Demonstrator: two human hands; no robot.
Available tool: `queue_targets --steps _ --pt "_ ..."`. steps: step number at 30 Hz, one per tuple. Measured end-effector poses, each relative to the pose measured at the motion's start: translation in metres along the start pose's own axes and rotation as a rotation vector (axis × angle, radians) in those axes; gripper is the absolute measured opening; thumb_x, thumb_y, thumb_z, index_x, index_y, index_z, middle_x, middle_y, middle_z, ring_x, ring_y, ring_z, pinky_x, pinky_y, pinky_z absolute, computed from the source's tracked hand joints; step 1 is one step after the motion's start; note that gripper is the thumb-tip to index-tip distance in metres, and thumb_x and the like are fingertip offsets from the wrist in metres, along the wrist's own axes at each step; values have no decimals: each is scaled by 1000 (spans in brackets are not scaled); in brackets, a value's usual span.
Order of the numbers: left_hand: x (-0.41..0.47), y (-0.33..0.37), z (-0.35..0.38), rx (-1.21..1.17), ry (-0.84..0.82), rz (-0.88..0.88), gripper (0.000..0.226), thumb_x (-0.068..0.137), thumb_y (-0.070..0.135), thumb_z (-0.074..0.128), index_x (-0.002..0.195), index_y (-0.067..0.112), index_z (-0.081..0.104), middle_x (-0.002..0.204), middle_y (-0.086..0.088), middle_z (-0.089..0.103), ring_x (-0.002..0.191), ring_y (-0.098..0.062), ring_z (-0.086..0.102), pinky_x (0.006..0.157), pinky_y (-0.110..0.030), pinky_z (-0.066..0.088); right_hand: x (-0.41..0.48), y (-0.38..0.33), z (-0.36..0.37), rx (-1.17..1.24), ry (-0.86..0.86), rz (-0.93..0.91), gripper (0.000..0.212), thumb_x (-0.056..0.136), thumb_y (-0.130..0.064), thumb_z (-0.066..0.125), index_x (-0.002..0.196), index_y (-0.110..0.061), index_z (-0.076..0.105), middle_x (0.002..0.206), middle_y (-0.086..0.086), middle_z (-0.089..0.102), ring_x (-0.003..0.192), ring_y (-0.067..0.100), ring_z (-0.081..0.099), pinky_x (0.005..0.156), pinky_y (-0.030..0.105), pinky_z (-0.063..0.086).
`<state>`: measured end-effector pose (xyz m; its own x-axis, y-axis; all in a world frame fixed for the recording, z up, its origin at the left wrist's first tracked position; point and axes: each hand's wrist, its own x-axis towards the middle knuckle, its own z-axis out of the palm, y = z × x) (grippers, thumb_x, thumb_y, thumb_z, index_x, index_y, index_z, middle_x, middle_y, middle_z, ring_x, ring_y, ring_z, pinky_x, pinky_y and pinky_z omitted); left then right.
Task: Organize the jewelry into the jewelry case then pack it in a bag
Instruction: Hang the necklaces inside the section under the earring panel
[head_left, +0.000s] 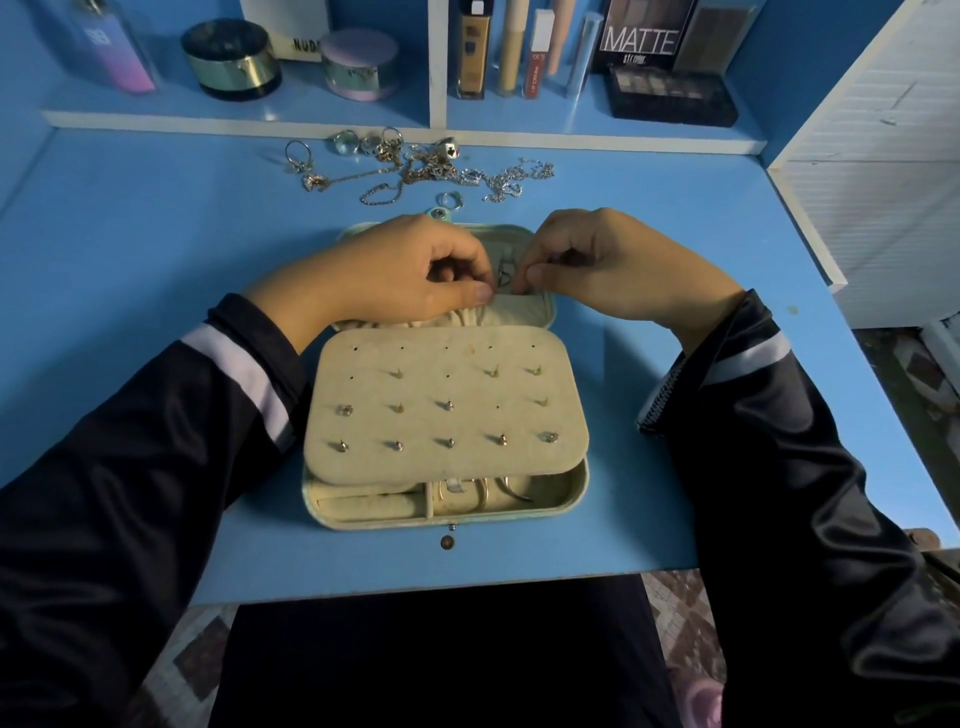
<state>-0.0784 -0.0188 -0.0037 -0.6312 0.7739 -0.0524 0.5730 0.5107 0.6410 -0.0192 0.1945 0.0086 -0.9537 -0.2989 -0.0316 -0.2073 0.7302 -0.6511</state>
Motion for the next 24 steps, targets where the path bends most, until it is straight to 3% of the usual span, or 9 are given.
queue_targets --steps 2,7,12,17,21,24 --pt "0 -1 0 4 -4 -3 5 90 34 65 86 38 65 80 10 63 64 2 50 59 -15 35 0 0 1 14 47 6 18 91 -7 61 85 -20 71 88 -7 59 75 10 55 72 18 43" --pt "0 -3 1 18 4 -17 3 91 35 65 89 34 67 81 8 62 62 3 49 60 -22 35 2 -1 4 -42 31 -8 23 89 -6 62 80 -27 68 88 -6 56 72 6 52 69 15 40" --pt "0 -1 0 -24 4 -7 4 90 29 67 88 31 69 82 8 64 64 1 50 58 -10 36 -1 1 -2 11 4 -18 25 89 -6 62 81 -28 69 94 0 60 84 20 58 80 28 44" --pt "-1 -1 -3 -38 10 2 4 90 29 68 89 28 71 84 9 65 66 2 52 59 -9 37 0 0 1 36 47 -5 26 88 -5 61 77 -27 68 88 -4 58 75 11 54 72 20 41" --pt "0 -3 -1 -9 9 -9 9 89 34 68 91 26 71 86 6 66 69 -3 53 62 -17 40 1 1 0 17 29 -9 28 85 -4 60 74 -29 68 89 -6 58 80 12 57 79 25 43" --pt "0 -2 1 -22 19 0 4 90 30 68 90 26 70 84 7 65 65 2 51 58 -9 35 0 2 -3 60 -7 -13 28 85 -3 61 77 -28 70 89 -7 58 83 12 58 82 25 43"
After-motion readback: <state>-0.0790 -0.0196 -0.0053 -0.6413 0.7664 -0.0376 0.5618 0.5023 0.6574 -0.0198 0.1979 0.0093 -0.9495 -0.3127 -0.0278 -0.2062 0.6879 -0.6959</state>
